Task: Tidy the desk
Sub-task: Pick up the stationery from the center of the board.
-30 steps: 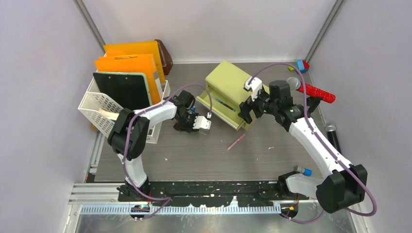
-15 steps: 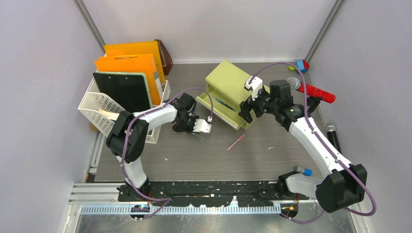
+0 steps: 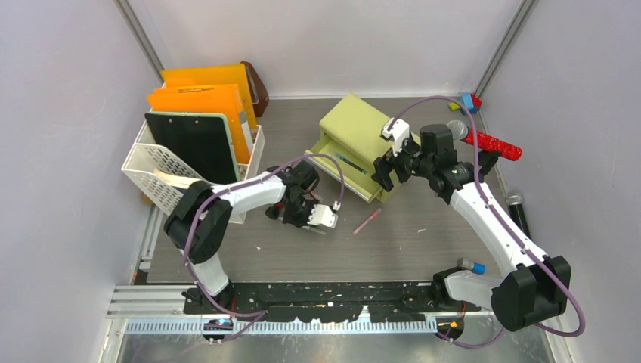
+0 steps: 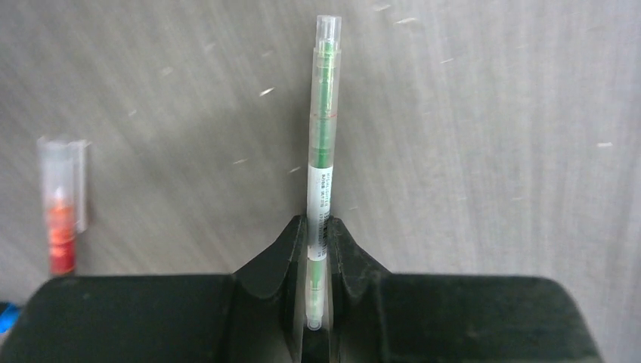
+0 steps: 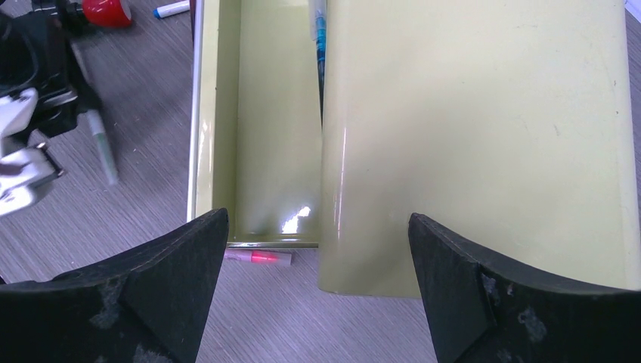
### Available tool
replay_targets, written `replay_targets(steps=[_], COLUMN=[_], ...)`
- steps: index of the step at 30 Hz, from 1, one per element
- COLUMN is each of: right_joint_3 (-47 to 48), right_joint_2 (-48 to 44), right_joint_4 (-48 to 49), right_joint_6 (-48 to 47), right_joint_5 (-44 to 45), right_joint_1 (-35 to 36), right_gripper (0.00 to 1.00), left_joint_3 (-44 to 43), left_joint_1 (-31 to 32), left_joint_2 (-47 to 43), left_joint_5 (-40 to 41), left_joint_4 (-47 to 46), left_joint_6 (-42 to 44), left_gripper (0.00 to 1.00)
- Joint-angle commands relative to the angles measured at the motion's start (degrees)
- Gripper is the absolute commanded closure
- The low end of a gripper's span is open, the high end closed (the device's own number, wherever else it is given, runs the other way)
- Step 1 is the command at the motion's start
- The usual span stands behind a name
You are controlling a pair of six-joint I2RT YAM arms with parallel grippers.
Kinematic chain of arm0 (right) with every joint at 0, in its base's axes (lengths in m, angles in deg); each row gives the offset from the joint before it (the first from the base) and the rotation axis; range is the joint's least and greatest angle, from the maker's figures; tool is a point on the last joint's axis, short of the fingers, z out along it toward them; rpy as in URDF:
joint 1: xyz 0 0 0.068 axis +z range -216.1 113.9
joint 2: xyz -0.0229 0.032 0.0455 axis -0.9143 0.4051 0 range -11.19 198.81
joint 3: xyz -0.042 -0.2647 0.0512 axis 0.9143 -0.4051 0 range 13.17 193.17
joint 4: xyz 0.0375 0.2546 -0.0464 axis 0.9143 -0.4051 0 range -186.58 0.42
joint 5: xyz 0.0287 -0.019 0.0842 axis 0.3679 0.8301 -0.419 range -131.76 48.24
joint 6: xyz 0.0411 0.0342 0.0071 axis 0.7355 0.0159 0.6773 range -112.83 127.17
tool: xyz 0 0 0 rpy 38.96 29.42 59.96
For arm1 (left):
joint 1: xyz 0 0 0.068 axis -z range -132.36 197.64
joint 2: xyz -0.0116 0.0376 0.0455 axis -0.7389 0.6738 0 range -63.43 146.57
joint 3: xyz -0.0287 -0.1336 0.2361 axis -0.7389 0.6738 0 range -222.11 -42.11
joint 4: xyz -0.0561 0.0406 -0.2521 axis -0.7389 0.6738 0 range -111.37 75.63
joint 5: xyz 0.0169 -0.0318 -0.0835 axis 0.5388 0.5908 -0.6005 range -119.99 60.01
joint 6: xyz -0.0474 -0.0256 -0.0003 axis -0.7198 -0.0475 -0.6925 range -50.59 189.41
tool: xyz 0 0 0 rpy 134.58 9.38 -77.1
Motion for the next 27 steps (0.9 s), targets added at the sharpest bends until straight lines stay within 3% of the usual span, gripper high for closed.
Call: replay_targets(steps=[1,11,17,21,27], right_joint_3=[0.86,0.91,1.16,1.46,1.63], right_joint_2=[0.64,0.28,0.23,0.13,-0.5], right_joint_4=[-2.67,-2.67,-2.52,-2.44,-2.16], right_joint_6=[1.34,1.47,1.98,2.74,3.55], right_joint_5=[1.07,1.06,1.68,1.98,2.2], right_joint_1=[-0.68,-0.83,-0.96,-1.24,-2.06], right_gripper=[0.05,0.05,0.05,0.05,0.05], left_joint_3=[-3.01,-12.14,-19.23,-25.4,-39.7], left_joint_1=[2.24,2.26,2.26,2.26,2.48], left_joint_2=[-5.05,-11.28,-12.99,-8.88,1.87], left_joint_5=[-3.77,-7.38,-3.89,-0.53,2.42], left_joint_4=[9.36,10.63,4.17,1.45,7.12], left_joint_6=[-4.4,-10.64,-10.9,-6.1,0.85], left_gripper=[1.0,1.0,1.0,1.0,0.99])
